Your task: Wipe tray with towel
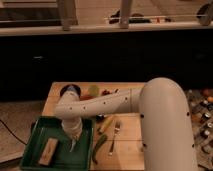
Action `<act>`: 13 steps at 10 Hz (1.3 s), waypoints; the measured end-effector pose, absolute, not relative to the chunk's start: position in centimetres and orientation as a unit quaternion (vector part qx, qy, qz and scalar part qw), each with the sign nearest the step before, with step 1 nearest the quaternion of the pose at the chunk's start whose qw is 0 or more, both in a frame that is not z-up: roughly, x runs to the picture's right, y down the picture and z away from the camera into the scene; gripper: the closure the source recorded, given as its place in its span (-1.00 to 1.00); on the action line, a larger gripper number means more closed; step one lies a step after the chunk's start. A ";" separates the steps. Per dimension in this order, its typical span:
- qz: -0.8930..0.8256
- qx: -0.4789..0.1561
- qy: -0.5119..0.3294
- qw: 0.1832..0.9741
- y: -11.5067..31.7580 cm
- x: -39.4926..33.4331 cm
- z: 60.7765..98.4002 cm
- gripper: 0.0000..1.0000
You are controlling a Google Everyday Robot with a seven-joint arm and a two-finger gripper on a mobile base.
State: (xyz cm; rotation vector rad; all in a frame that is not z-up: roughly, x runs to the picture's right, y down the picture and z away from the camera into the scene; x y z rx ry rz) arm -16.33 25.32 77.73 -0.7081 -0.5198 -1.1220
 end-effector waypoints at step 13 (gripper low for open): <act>-0.574 -0.291 -0.332 0.690 30.8 -21.5 75.8 0.99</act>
